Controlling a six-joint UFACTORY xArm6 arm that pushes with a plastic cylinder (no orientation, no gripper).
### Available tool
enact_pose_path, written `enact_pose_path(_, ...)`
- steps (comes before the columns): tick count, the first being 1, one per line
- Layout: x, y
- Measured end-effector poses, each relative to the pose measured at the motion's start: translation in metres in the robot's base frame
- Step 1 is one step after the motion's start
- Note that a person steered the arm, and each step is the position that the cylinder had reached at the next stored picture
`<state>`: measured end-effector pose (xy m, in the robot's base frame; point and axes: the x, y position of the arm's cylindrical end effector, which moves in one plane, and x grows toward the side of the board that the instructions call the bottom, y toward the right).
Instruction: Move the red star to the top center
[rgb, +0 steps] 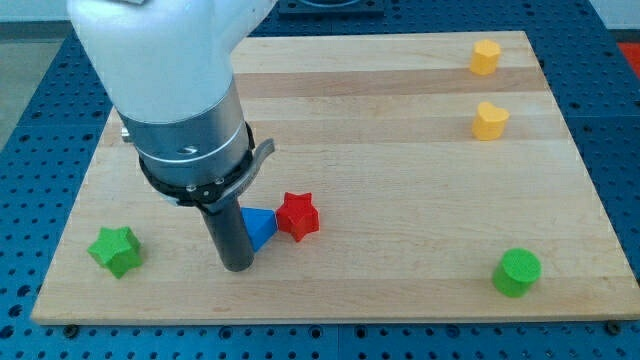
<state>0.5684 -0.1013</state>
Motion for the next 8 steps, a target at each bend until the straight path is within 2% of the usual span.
enact_pose_path(4, 0.004, 0.0)
enact_pose_path(5, 0.018, 0.055)
enact_pose_path(6, 0.018, 0.059)
enact_pose_path(7, -0.021, 0.059)
enact_pose_path(8, -0.113, 0.058)
